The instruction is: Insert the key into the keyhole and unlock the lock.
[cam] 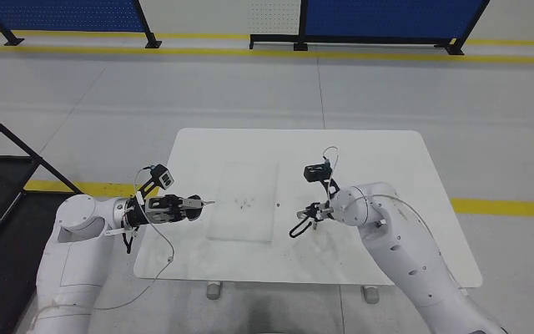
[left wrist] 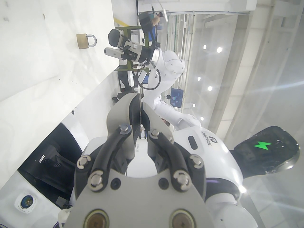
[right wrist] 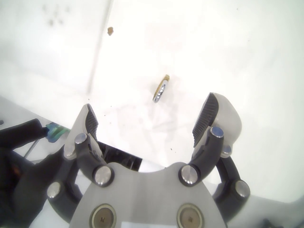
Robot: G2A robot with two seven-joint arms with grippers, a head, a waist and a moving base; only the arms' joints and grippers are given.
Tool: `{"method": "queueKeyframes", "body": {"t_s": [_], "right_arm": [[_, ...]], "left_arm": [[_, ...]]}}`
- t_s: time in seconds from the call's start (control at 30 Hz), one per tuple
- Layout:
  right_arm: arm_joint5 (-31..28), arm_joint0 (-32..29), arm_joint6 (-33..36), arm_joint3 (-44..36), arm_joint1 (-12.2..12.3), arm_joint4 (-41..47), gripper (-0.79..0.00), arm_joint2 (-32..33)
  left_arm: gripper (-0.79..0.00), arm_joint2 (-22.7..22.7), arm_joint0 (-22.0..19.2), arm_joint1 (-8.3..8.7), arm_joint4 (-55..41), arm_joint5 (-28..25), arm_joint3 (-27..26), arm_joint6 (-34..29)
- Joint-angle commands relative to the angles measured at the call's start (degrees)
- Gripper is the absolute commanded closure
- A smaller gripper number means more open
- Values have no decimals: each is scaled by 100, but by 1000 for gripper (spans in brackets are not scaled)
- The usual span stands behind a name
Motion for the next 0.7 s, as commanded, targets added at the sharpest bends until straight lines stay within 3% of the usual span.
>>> {"method": "queueKeyframes", "body": {"t_s": [0.0,0.67], "right_arm": [[69,145,180,178,-36,-3,-785,-98],[-15,809,265,1686,-450,110,-785,-796]], "left_arm": [[0,0,0,0,0,0,0,0],[0,0,0,0,0,0,0,0]]}}
